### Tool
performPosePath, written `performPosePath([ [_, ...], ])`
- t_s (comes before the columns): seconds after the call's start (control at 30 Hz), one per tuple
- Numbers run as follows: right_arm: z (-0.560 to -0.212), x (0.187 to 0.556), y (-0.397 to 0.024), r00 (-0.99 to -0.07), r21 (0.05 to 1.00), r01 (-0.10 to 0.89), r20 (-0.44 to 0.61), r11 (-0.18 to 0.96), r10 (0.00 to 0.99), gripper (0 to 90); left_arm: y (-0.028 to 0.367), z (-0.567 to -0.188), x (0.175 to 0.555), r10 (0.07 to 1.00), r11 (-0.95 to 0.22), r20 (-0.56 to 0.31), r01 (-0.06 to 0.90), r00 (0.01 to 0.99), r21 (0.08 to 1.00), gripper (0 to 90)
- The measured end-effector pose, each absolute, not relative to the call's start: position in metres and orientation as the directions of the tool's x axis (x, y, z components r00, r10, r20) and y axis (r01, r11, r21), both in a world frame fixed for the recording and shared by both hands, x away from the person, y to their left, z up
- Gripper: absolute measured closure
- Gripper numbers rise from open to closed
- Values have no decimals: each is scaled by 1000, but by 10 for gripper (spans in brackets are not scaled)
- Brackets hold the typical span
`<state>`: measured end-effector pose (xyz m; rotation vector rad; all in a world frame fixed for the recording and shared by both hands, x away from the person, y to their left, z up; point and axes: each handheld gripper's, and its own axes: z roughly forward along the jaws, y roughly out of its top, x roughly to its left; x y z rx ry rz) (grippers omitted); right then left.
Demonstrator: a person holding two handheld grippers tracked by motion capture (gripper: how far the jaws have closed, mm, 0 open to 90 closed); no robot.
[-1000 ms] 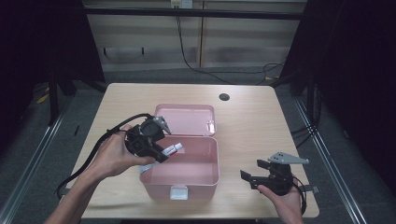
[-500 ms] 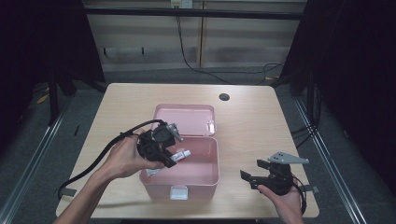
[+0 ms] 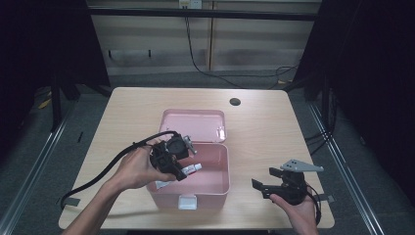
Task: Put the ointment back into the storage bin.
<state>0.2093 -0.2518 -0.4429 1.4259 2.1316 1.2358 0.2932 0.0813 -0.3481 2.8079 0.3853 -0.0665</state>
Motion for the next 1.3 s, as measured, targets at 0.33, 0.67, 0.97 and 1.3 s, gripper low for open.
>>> performPosePath([
  [0.33, -443, 210, -252, -463, 779, 611, 208, 141, 861, 164, 76, -365, 294, 225, -937, -74, 237, 972, 256, 715],
  [0.67, -444, 209, -252, -467, 779, 610, 206, 145, 860, 164, 73, -382, 297, 172, -948, -122, 198, 978, 251, 714],
  [0.97, -444, 210, -251, -468, 778, 611, 207, 145, 859, 162, 66, -393, 296, 138, -960, -150, 170, 979, 223, 713],
  [1.3, -444, 210, -252, -467, 777, 613, 208, 145, 860, 162, 63, -399, 296, 110, -967, -176, 146, 978, 208, 713],
])
